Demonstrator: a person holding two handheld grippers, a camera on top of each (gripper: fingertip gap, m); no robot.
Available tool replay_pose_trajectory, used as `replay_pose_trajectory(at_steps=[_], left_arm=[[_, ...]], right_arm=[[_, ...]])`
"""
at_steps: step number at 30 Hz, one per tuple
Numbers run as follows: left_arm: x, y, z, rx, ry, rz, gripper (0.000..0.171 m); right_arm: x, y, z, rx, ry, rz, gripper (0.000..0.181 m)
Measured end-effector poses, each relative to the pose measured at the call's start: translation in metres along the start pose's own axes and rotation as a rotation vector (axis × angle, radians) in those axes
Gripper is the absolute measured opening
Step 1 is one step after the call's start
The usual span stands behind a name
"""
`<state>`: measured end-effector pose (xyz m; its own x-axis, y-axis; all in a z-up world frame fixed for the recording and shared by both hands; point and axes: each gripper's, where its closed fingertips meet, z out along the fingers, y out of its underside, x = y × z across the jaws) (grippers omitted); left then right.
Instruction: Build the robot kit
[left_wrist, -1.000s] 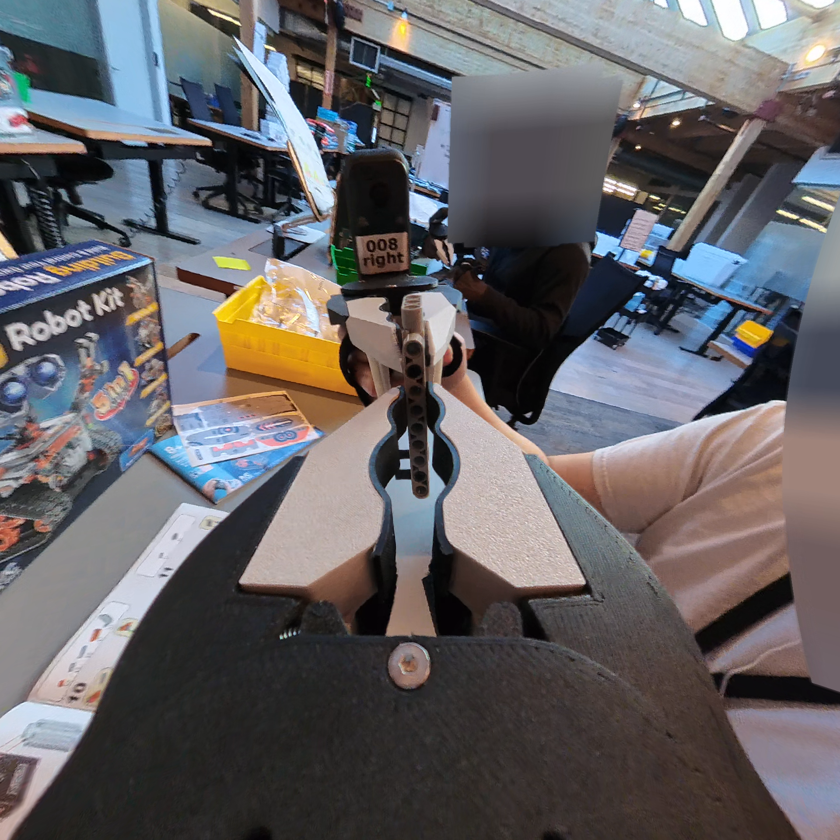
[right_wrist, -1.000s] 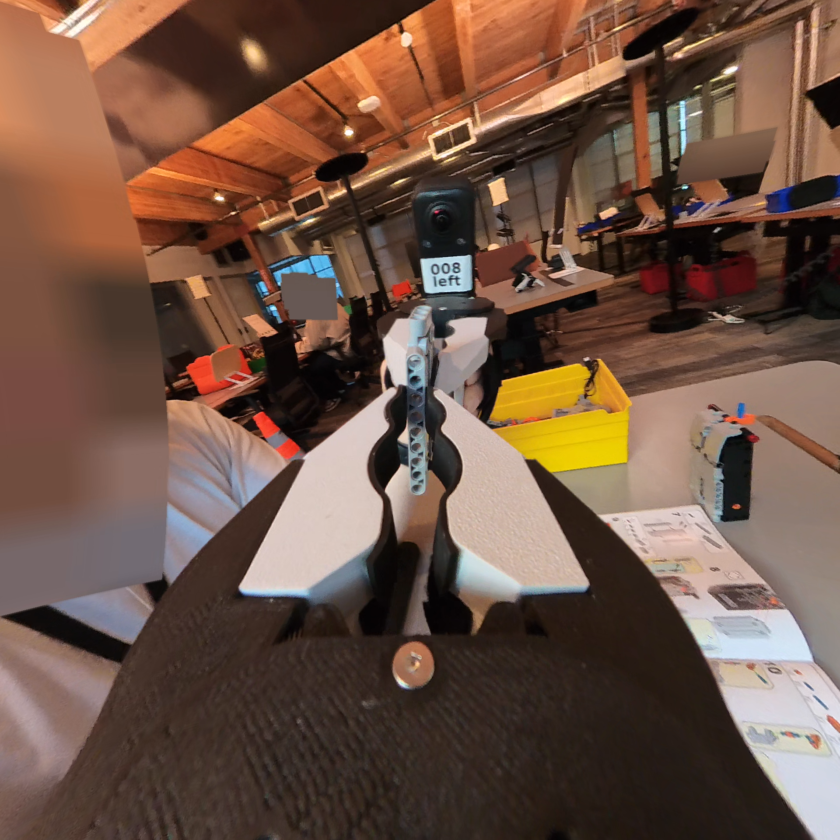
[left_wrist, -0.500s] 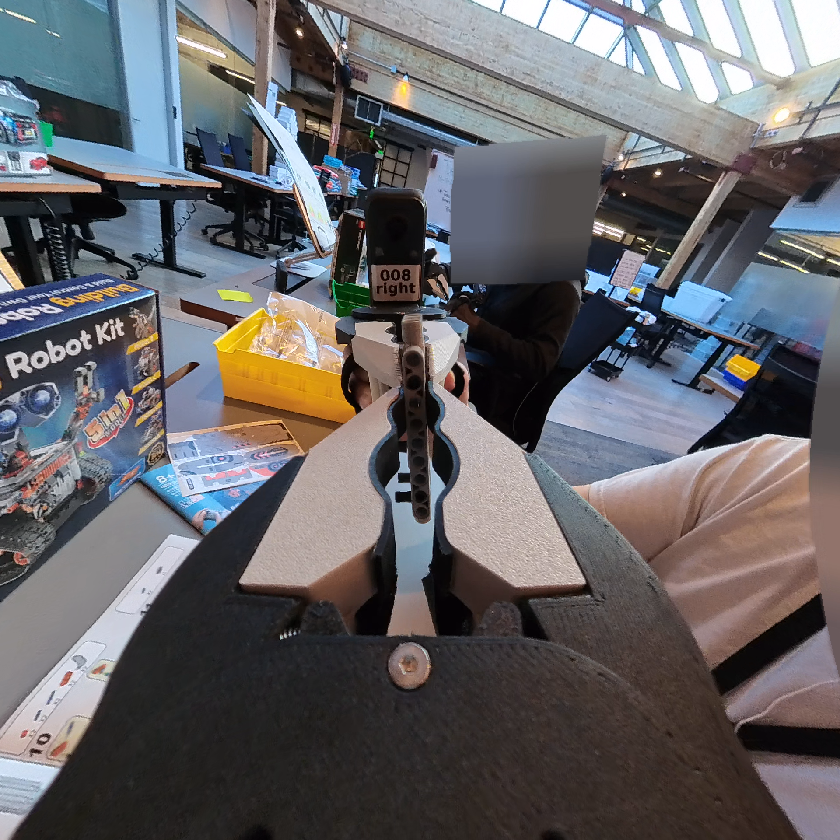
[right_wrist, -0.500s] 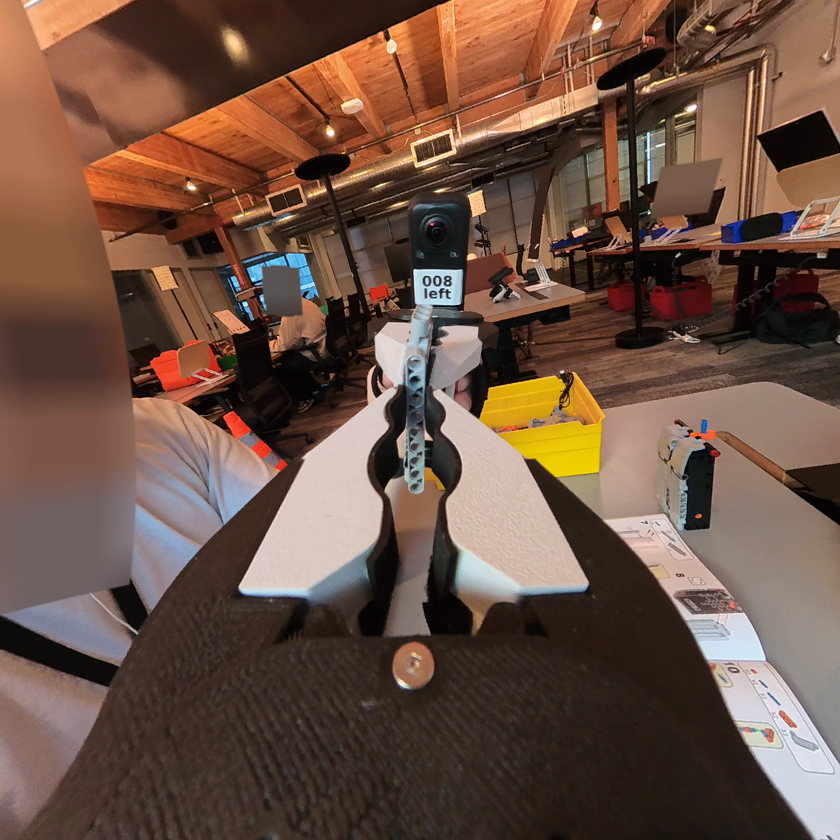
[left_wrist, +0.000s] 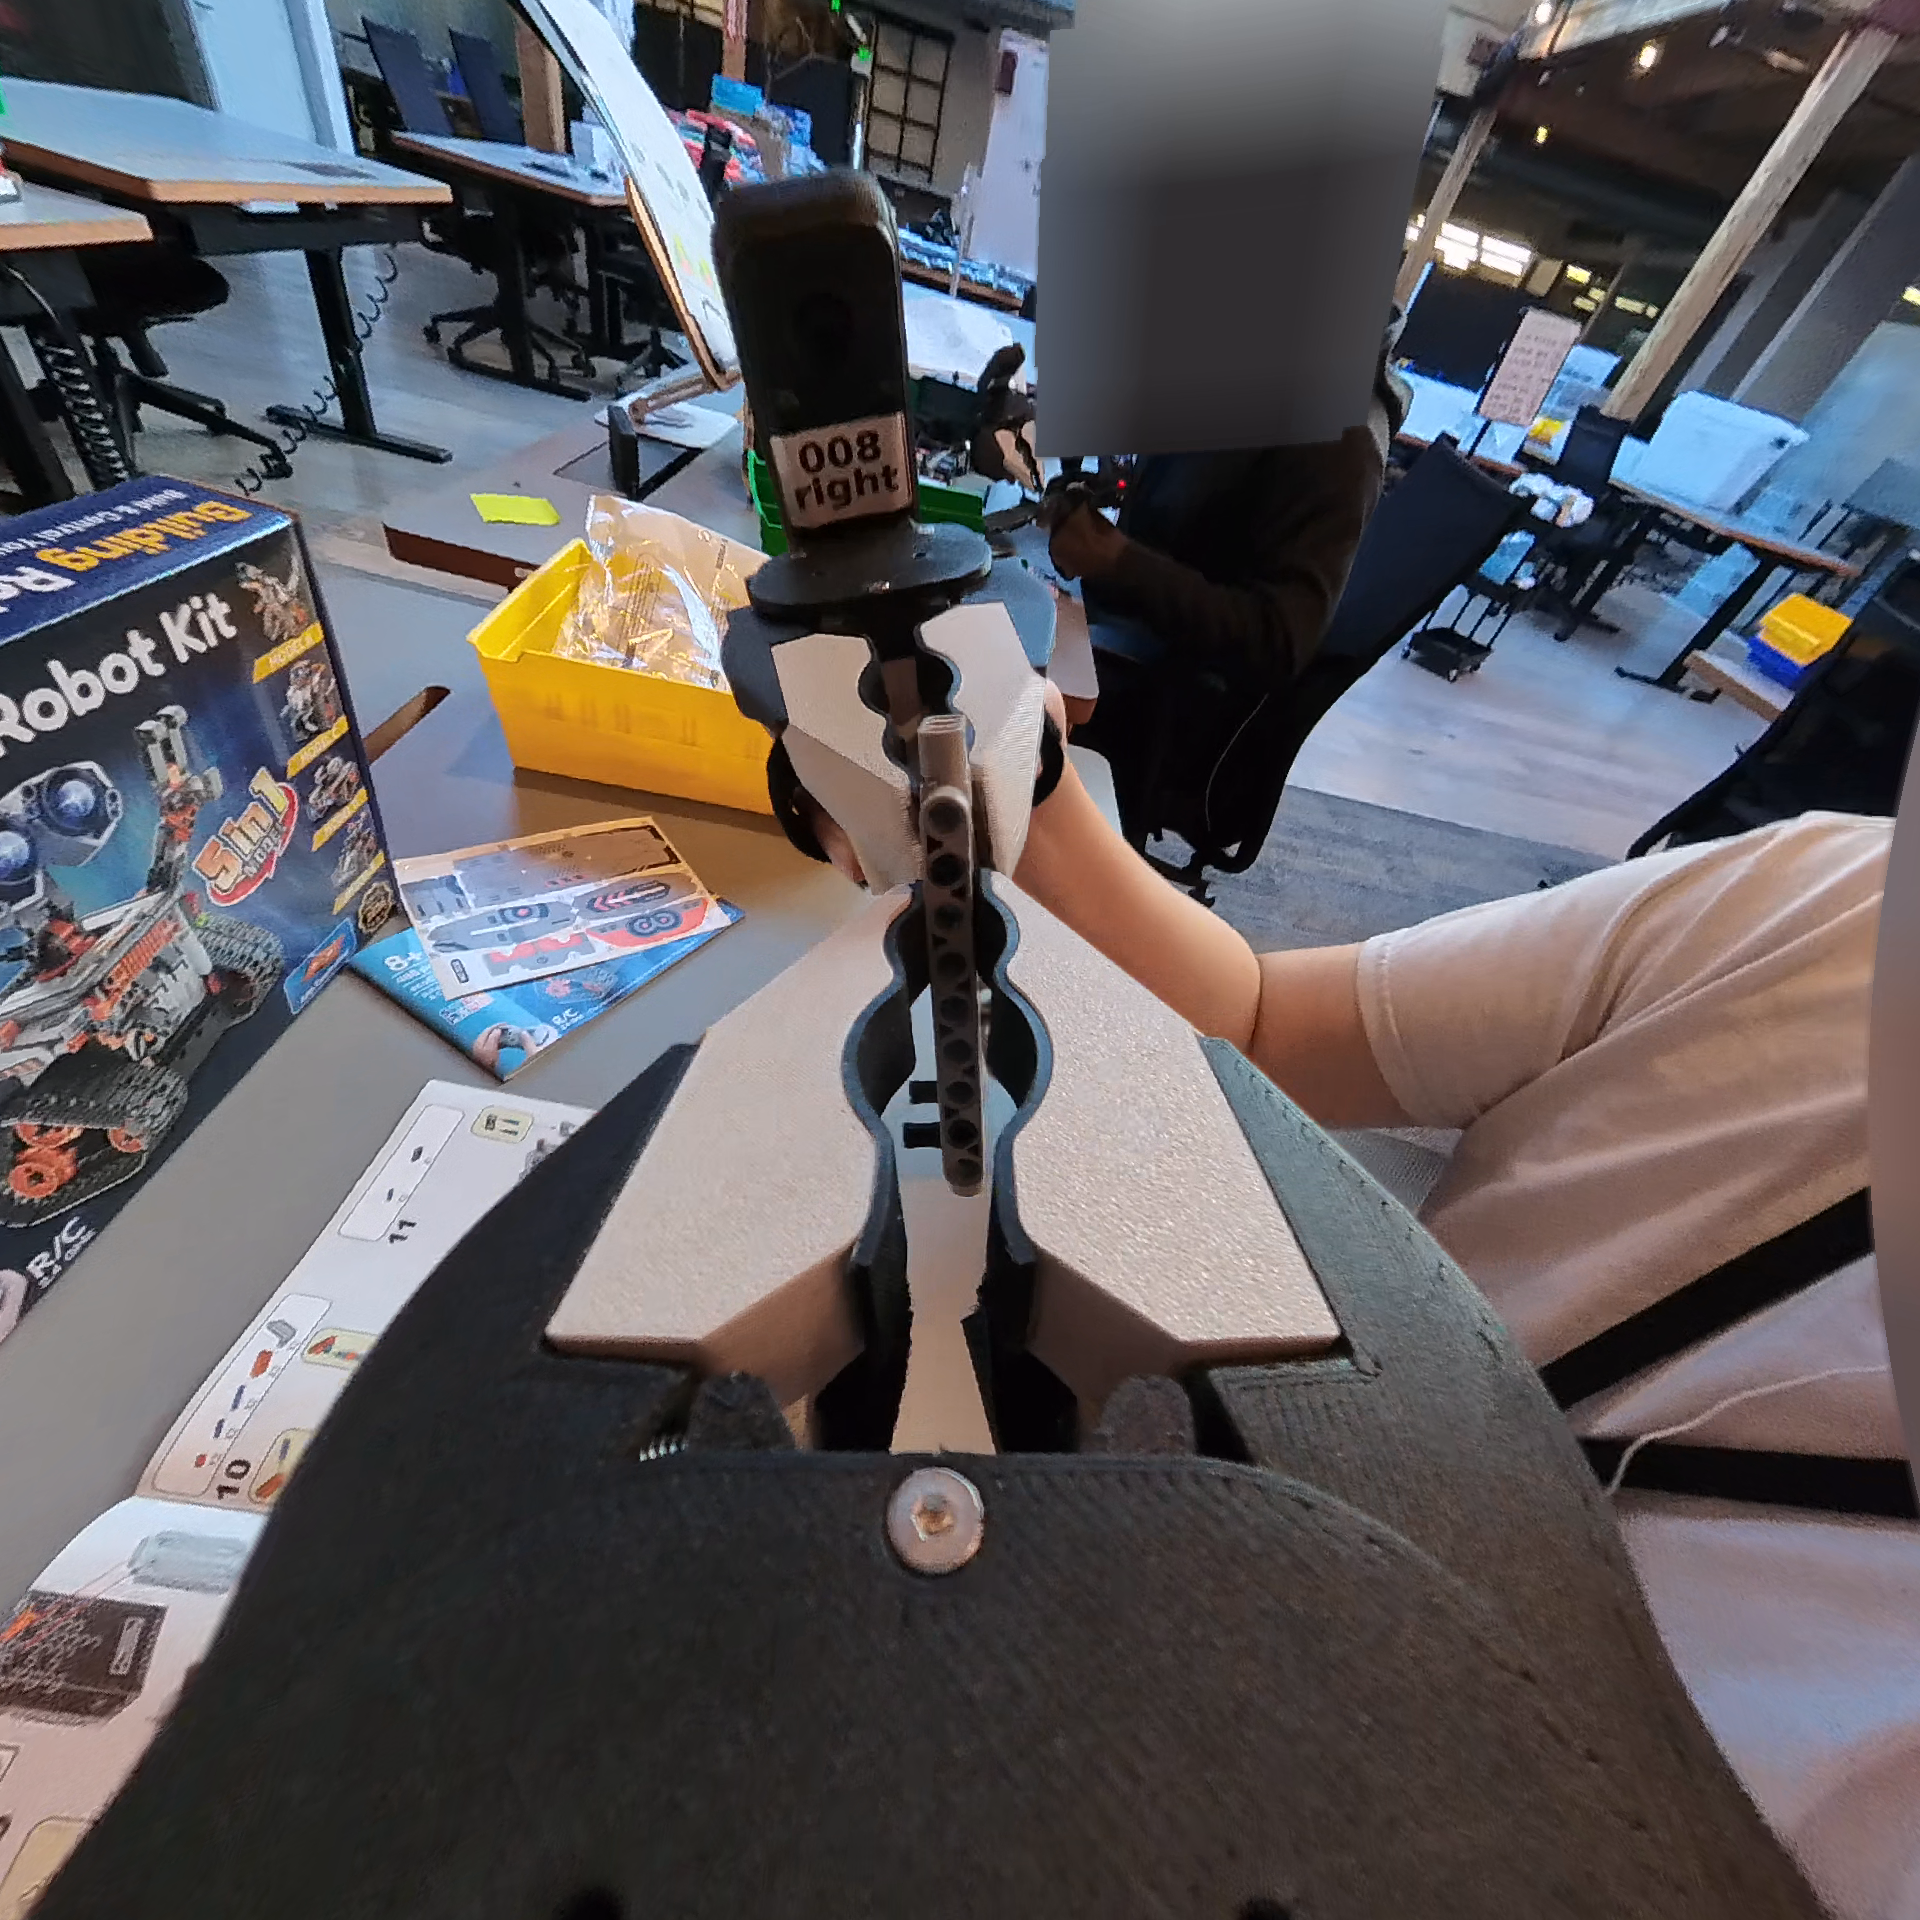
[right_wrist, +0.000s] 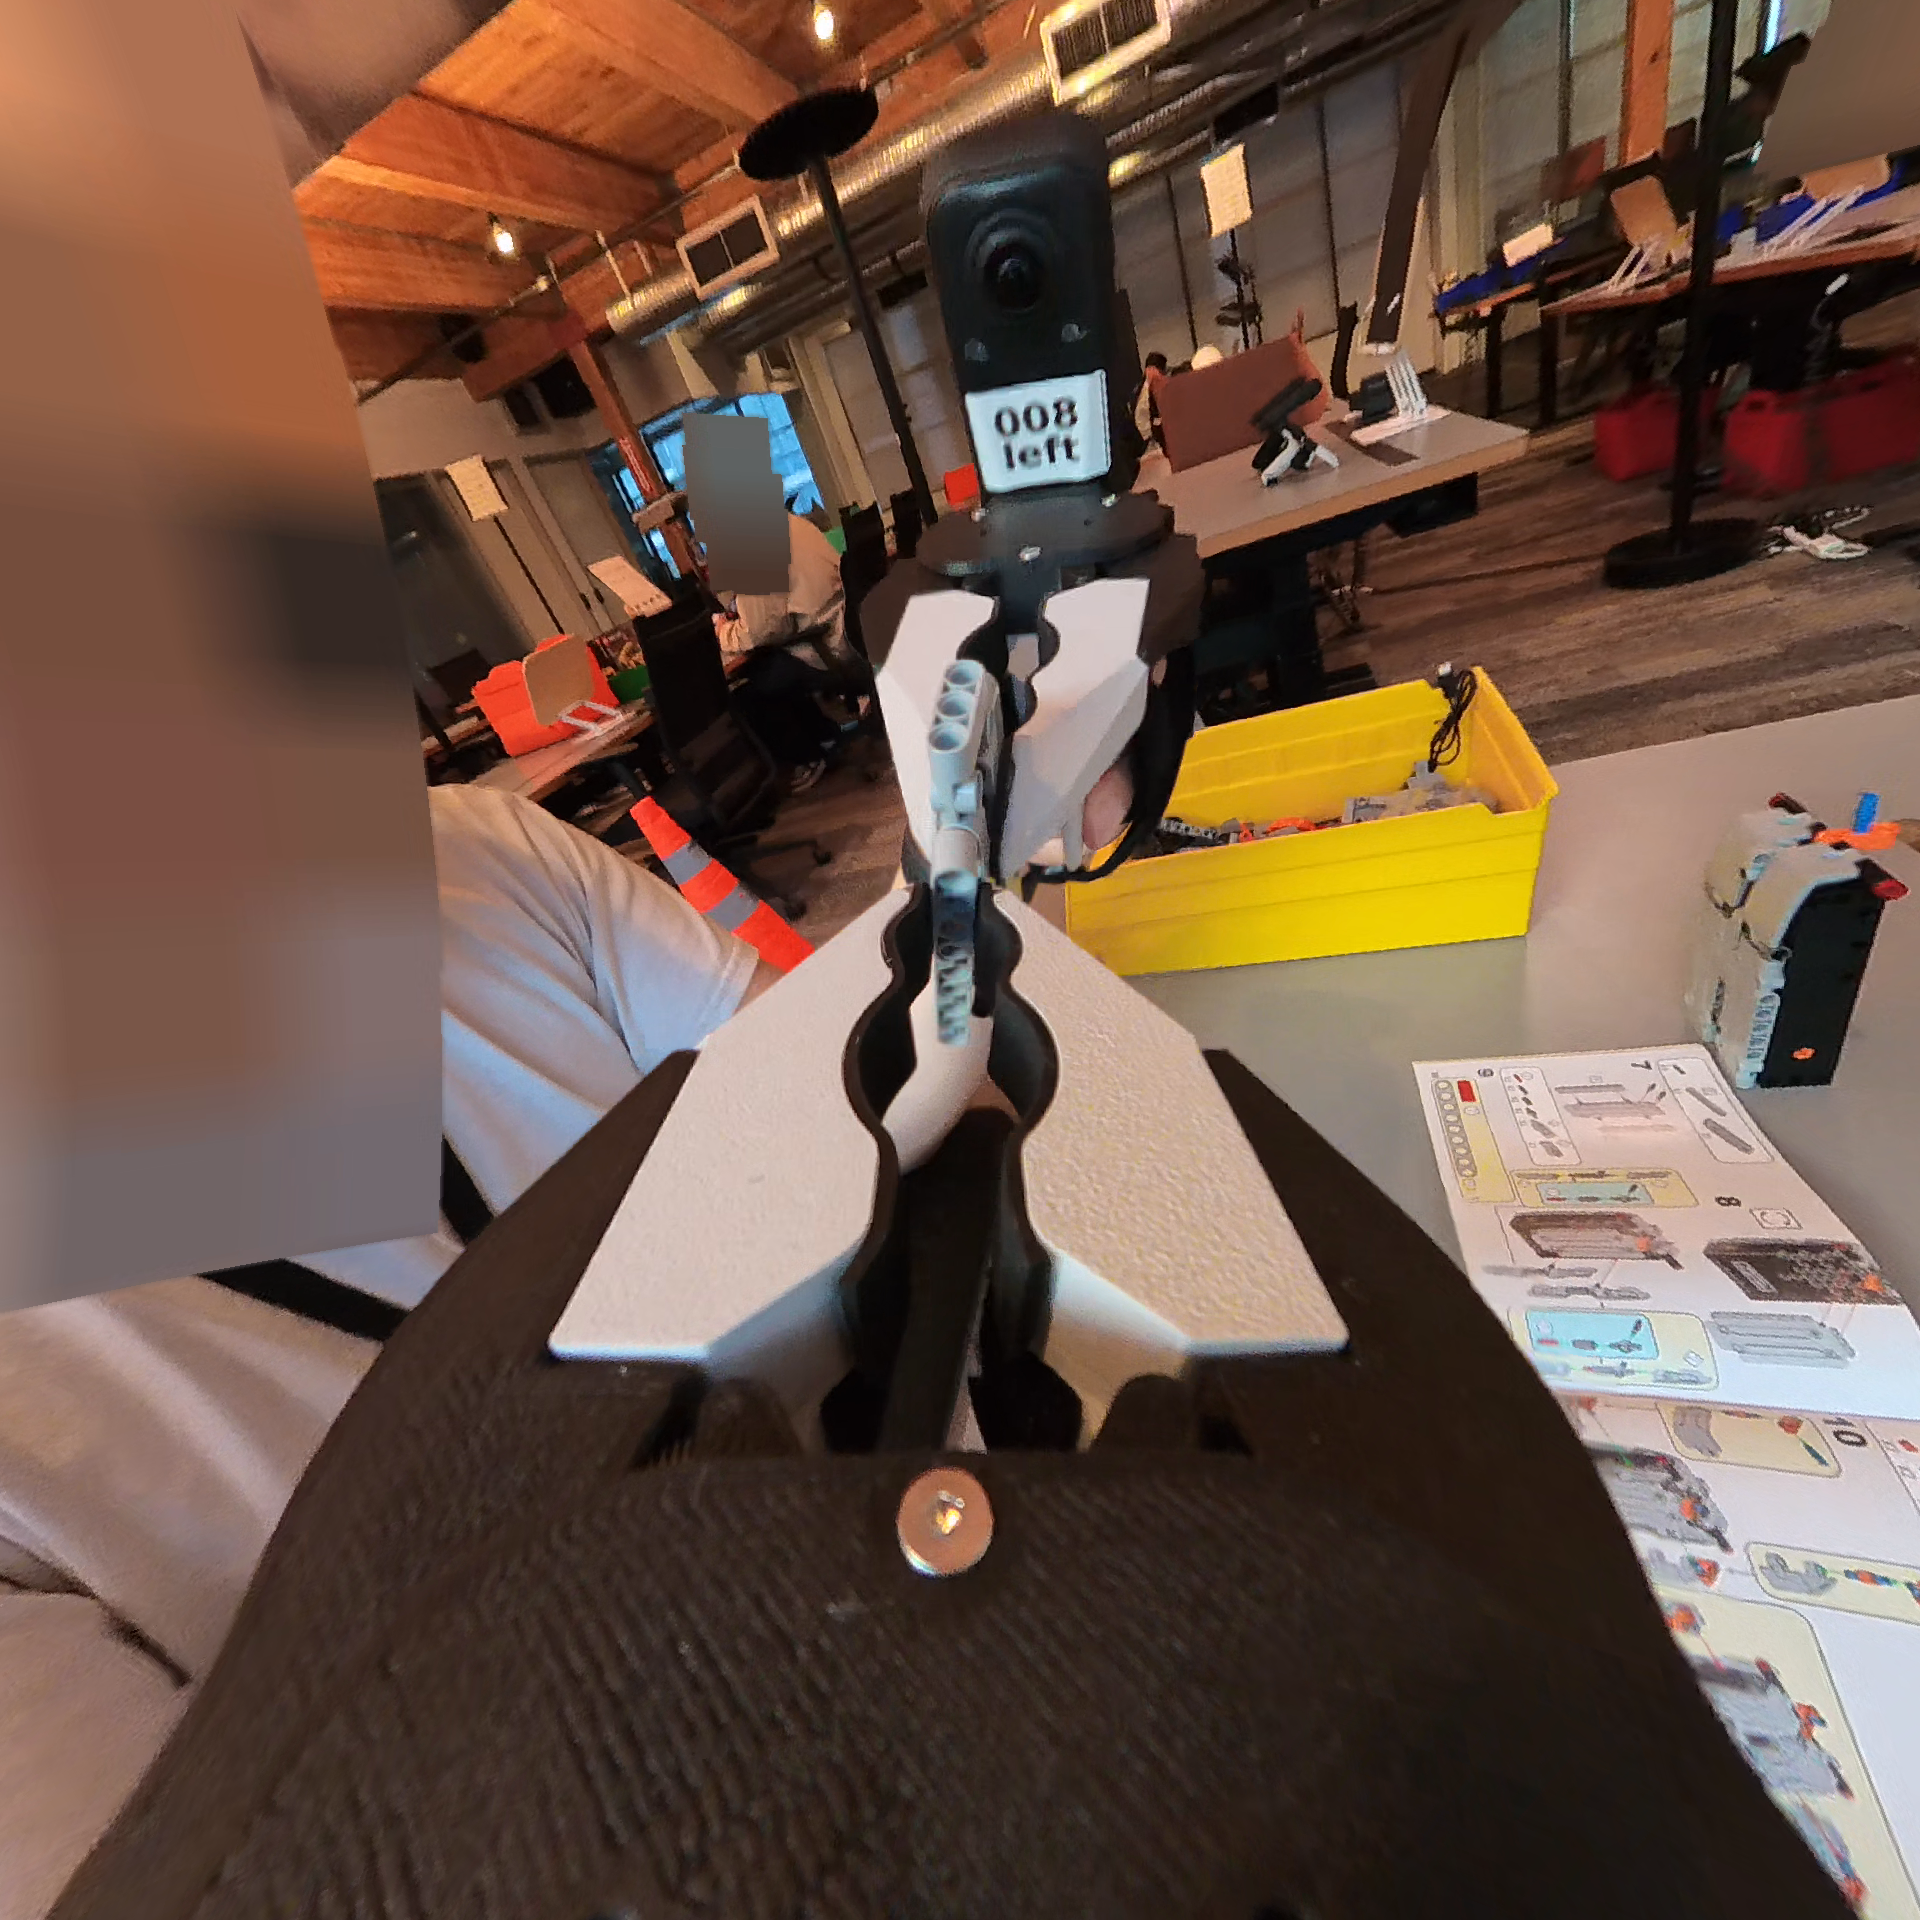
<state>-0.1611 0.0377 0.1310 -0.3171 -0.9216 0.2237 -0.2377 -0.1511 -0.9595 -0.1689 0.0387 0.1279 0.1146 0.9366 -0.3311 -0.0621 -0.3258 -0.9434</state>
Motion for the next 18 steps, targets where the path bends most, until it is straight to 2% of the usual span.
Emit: replay_pose_trajectory(at_steps=[11, 16, 18], left_arm=[[0.008, 0.019, 0.004, -0.1, 0.071, -0.022, 0.005], [0.004, 0.033, 0.01, -0.187, 0.035, -0.028, 0.005], [0.008, 0.031, 0.01, -0.171, 0.069, -0.034, 0.005]], right_arm=[[-0.004, 0.022, 0.003, -0.171, 0.053, -0.112, 0.006], [0.006, 0.039, -0.003, -0.309, 0.186, -0.182, 0.006], [-0.002, 0.035, -0.001, -0.282, 0.146, -0.172, 0.006]])
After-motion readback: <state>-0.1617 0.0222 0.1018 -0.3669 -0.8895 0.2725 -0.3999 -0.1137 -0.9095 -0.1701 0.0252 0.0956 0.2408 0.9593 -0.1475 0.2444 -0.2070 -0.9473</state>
